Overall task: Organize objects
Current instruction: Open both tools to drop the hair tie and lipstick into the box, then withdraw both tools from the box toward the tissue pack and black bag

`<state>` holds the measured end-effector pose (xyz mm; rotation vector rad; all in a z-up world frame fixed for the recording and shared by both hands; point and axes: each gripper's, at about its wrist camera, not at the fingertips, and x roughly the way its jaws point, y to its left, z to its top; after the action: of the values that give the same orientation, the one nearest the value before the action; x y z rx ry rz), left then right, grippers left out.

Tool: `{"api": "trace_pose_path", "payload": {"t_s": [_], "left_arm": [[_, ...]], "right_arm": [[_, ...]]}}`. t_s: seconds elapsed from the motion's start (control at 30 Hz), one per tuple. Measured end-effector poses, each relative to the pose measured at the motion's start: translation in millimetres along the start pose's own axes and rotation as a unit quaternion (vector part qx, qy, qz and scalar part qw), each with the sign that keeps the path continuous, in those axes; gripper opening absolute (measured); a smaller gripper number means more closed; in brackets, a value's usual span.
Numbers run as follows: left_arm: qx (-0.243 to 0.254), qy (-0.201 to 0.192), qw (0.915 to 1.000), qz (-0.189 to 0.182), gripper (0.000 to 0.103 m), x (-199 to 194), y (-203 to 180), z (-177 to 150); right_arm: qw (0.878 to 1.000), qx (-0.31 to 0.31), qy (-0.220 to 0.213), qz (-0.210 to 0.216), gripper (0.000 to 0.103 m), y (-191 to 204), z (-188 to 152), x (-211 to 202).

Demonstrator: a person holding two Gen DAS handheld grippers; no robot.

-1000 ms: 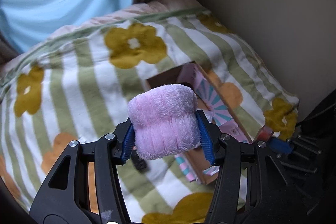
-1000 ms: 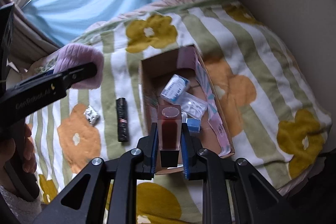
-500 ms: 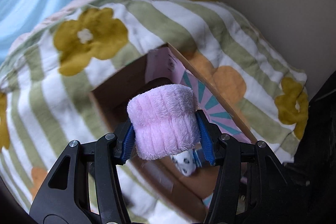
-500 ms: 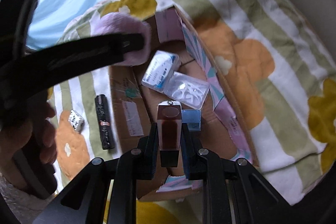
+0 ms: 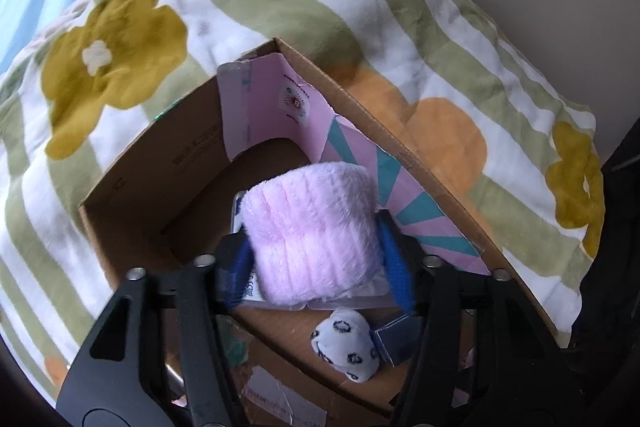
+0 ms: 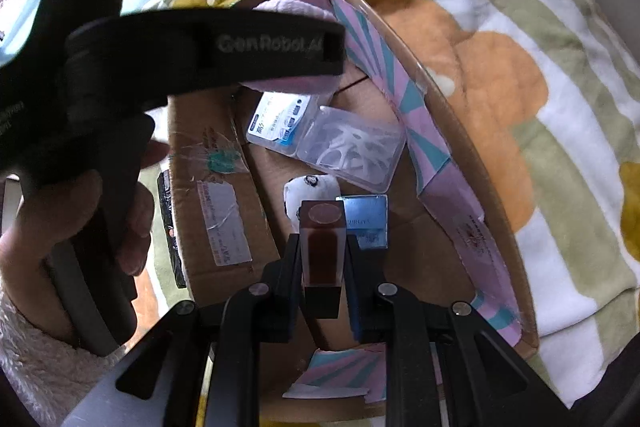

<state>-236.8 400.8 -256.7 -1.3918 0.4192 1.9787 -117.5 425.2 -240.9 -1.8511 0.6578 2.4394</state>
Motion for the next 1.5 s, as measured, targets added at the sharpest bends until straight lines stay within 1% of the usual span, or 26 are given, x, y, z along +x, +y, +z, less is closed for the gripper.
{"api": "trace_pose_path", "payload": {"t_s": [0.03, 0.07, 0.1, 0.13, 0.17, 0.2, 0.33, 0.63, 0.83, 0.93, 1.13, 1.23, 1.27, 1.4, 1.5], "left_arm": [[0.001, 0.001, 1.0, 0.001, 0.09, 1, 0, 1], [0.004, -0.001, 1.0, 0.005, 0.103, 0, -1, 2], [0.007, -0.01, 0.9999, 0.006, 0.103, -2, 0, 3], [0.01, -0.01, 0.9999, 0.005, 0.103, -3, 0, 4], [0.012, -0.009, 0.9999, 0.004, 0.103, -3, 0, 6], [0.013, -0.007, 0.9999, 0.006, 0.103, -3, 1, 7], [0.014, -0.003, 0.9999, 0.008, 0.103, -2, 4, 9], [0.022, 0.001, 0.9997, 0.011, 0.103, -5, 2, 4], [0.021, -0.005, 0.9997, 0.012, 0.103, -17, 1, 4], [0.022, -0.009, 0.9996, 0.014, 0.103, -28, 1, 4], [0.015, -0.028, 0.9992, 0.024, 0.103, -72, 4, 3], [0.009, -0.041, 0.9986, 0.031, 0.103, -100, 6, 1], [0.005, -0.046, 0.9983, 0.035, 0.103, -112, 7, -1], [-0.015, -0.064, 0.9966, 0.05, 0.103, -156, 15, -12], [-0.042, -0.08, 0.9942, 0.058, 0.103, -192, 26, -27]], "right_arm": [[1.0, 0.004, -0.005, 0.005, 0.043, -1, 0, -1], [1.0, 0.007, -0.008, 0.009, 0.057, 0, 0, -3], [1.0, 0.01, -0.013, 0.014, 0.085, -1, 0, -4], [1.0, 0.013, -0.016, 0.02, 0.099, -1, -1, -6], [0.999, 0.016, -0.013, 0.029, 0.103, -2, -1, -6], [0.999, 0.017, -0.007, 0.037, 0.102, -2, -2, -6], [0.999, 0.016, -0.008, 0.029, 0.102, -2, -5, -6], [0.999, 0.02, -0.01, 0.026, 0.102, -5, -8, -13], [0.999, 0.018, -0.015, 0.025, 0.102, -4, -12, -26], [0.999, 0.014, -0.017, 0.025, 0.102, 0, -10, -35], [0.999, -0.008, -0.032, 0.021, 0.102, 17, -10, -65], [0.998, -0.022, -0.057, 0.02, 0.102, 29, -10, -73], [0.997, -0.029, -0.066, 0.021, 0.102, 33, -11, -81], [0.996, -0.055, -0.075, 0.014, 0.102, 49, -13, -105], [0.993, -0.077, -0.084, 0.013, 0.102, 64, -14, -122]]}}
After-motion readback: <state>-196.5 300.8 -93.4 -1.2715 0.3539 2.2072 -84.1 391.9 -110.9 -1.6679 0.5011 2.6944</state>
